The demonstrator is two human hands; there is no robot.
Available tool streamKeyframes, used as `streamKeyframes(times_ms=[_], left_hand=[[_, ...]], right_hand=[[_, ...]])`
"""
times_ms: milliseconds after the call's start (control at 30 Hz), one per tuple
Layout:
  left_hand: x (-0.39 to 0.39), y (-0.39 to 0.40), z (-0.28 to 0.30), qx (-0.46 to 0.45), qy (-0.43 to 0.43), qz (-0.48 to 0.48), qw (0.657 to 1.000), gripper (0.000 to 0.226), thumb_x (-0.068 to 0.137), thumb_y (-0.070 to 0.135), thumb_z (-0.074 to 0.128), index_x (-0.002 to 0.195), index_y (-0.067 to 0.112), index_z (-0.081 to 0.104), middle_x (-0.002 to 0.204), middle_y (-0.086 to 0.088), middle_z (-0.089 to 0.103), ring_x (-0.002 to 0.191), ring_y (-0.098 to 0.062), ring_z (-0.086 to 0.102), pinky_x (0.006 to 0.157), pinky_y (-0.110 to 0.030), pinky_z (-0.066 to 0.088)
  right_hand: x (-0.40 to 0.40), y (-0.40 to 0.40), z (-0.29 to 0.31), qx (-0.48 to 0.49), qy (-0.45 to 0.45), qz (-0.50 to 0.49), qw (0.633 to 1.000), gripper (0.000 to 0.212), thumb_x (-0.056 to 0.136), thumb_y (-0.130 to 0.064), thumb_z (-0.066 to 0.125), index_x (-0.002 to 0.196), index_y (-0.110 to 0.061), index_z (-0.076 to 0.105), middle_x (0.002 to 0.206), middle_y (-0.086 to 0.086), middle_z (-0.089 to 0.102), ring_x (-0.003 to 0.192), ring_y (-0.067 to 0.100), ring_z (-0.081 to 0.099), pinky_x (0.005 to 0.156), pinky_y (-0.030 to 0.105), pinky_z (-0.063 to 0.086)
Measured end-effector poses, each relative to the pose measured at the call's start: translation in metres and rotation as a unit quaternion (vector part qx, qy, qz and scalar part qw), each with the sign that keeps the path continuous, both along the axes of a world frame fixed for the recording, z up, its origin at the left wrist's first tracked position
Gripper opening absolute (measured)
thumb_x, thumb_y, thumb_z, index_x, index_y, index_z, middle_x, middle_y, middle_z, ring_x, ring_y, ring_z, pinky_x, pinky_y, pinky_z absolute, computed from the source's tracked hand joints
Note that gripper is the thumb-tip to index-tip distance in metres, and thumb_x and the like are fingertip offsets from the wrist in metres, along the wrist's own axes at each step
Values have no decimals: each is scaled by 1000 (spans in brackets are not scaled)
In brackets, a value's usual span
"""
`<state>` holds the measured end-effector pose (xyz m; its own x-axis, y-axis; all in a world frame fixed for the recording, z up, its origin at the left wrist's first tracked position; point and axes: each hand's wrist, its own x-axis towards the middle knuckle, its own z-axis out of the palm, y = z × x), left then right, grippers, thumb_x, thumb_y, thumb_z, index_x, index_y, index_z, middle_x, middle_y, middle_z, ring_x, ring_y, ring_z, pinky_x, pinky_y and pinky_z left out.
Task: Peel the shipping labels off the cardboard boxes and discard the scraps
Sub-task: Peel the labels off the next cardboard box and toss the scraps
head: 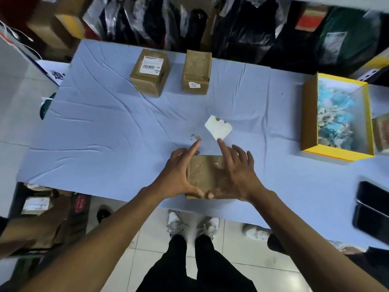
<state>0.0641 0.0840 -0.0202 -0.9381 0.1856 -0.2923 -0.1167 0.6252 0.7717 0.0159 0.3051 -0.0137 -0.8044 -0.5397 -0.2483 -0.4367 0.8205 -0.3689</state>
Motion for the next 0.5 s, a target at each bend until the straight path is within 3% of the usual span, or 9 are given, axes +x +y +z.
streamKeyframes(times_ms=[67, 133, 200, 267, 333, 400, 500], left_hand=[[-6, 4, -2, 4, -9, 36, 999, 135, 46, 46, 94, 148, 53, 7, 143, 4, 40, 133, -13, 36, 108, -29, 38], [-15, 6, -5, 3, -4, 70, 998, 122, 52, 45, 92, 148, 51, 18, 135, 1, 50, 124, -15, 49, 99, -27, 45], [-22, 8, -9, 13, 15, 119, 993, 105, 60, 44, 89, 147, 47, 29, 126, -2, 61, 115, -16, 59, 93, -27, 49], [-21, 15, -13, 16, 41, 172, 984, 88, 70, 40, 84, 145, 42, 38, 123, -3, 65, 112, -12, 62, 93, -23, 49], [-16, 22, -12, 34, 66, 194, 978, 79, 77, 35, 79, 146, 37, 39, 126, 0, 63, 113, -4, 60, 95, -19, 47], [-8, 24, -10, 59, 74, 162, 982, 95, 72, 40, 82, 150, 37, 30, 135, 10, 51, 128, -1, 46, 100, -14, 41], [-2, 24, -4, -87, 126, -15, 988, 127, 50, 71, 79, 154, 37, 13, 148, 17, 34, 143, -18, 19, 114, -30, 26]], right_hand=[[1, 2, -10, -7, 29, -6, 1000, 133, 50, -86, 57, 151, -27, -6, 127, 2, 53, 126, 26, 45, 108, 54, 30], [-5, -5, -15, -44, 62, -64, 995, 109, 69, -54, 72, 153, -26, 9, 107, -7, 65, 103, 21, 60, 97, 43, 42], [-11, -15, -17, -96, 68, -153, 981, 85, 81, -29, 69, 151, -27, 22, 94, -9, 72, 85, 21, 66, 87, 38, 49], [-11, -21, -14, -161, 46, -235, 957, 74, 87, -26, 67, 150, -29, 27, 88, -7, 74, 78, 20, 67, 82, 37, 53], [-12, -15, -10, -237, -17, -281, 930, 80, 87, -31, 69, 151, -34, 20, 101, -6, 72, 85, 17, 68, 83, 36, 54], [-12, 3, -4, -289, -91, -243, 921, 101, 77, -44, 76, 151, -40, 8, 121, -8, 57, 104, 21, 63, 93, 38, 51], [-8, 36, -1, -217, -129, -130, 959, 134, 50, -59, 87, 148, -48, -3, 133, -14, 33, 128, 21, 38, 105, 44, 39]])
